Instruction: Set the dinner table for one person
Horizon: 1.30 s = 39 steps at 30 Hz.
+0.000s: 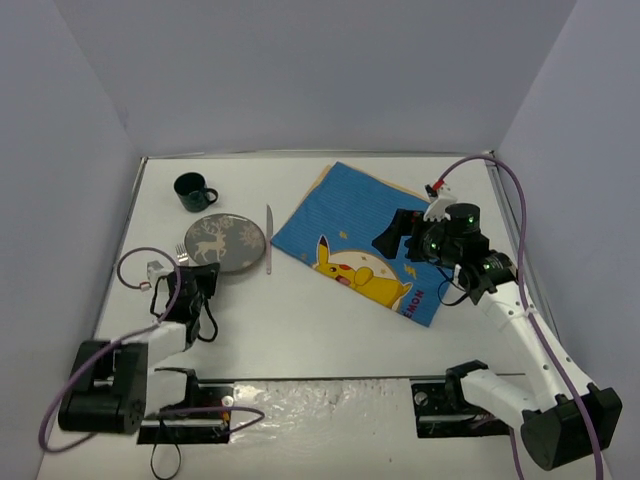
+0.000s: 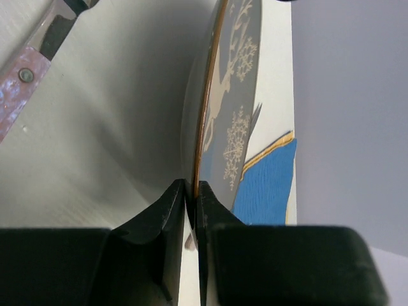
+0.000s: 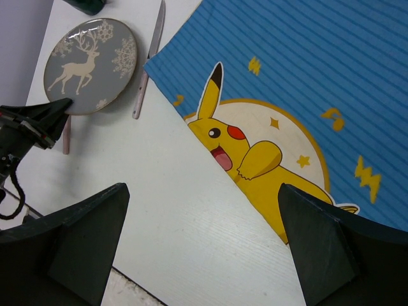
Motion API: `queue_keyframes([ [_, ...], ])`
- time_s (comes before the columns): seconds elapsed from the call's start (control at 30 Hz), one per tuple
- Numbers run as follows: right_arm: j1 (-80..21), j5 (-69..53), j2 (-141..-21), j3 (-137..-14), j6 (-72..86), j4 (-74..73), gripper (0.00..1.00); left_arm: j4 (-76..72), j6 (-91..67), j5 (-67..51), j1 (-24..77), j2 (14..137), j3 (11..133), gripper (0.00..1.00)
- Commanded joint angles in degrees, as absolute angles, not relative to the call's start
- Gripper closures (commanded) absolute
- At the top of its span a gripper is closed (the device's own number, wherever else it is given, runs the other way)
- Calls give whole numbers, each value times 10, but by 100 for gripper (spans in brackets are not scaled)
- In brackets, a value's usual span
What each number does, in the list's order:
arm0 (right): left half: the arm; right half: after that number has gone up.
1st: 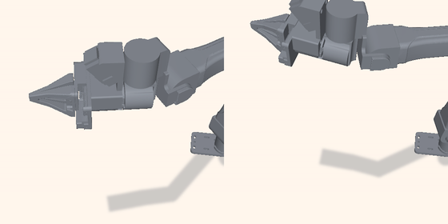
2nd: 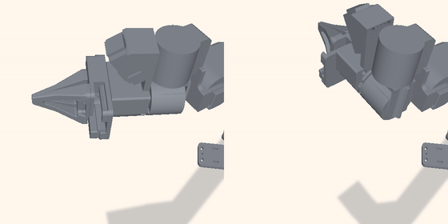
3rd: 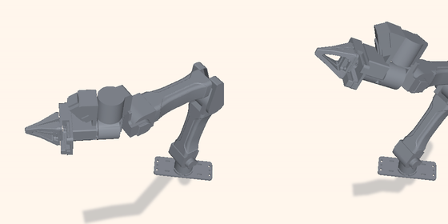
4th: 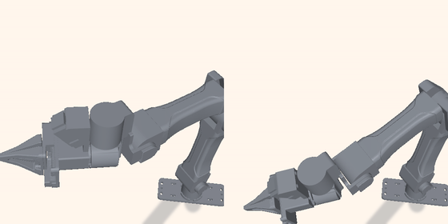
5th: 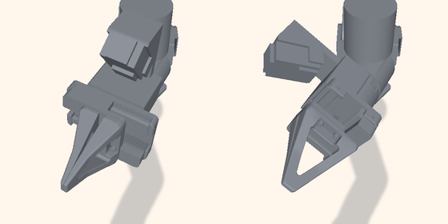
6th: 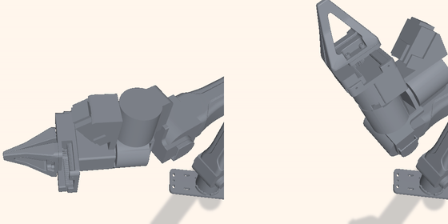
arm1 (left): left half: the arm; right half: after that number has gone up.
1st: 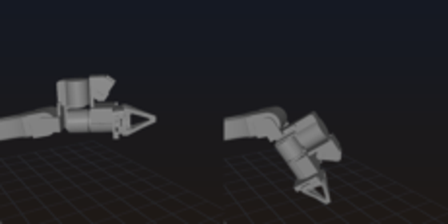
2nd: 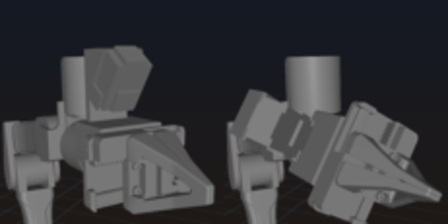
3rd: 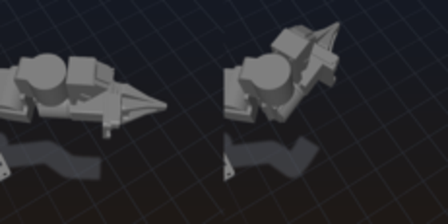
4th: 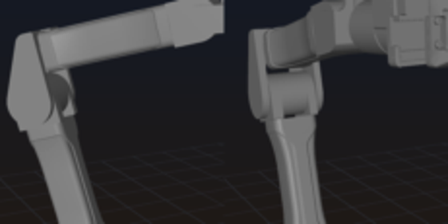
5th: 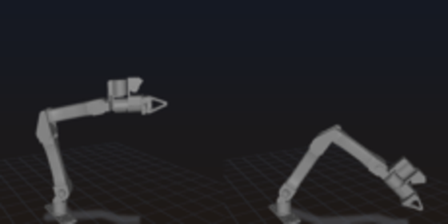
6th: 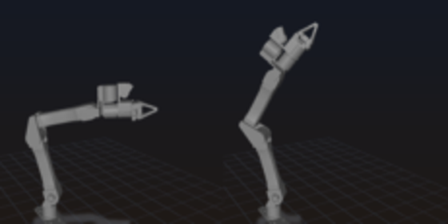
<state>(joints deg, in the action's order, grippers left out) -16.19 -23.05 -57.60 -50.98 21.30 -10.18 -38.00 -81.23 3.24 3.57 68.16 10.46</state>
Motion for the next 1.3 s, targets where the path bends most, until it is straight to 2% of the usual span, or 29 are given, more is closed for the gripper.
queue_keyframes([
  [0.0,-164,-246,-572,-520,208,-71,0,-298,-770,46,34,515,156,100],
  [0.17,-164,-251,-573,-530,209,-72,0,-256,-756,5,31,461,192,100],
  [0.37,-164,-252,-571,-549,208,-72,0,-301,-750,-125,41,528,274,100],
  [0.47,-164,-250,-570,-570,209,-72,0,-339,-738,-182,83,621,335,100],
  [0.67,-162,-236,-554,-589,206,-74,0,-413,-708,-217,203,801,482,100],
  [0.87,-158,-222,-539,-591,204,-81,0,-478,-694,-243,269,948,599,100],
  [1.27,-153,-200,-527,-583,199,-100,0,-565,-737,-274,302,1131,687,100],
])
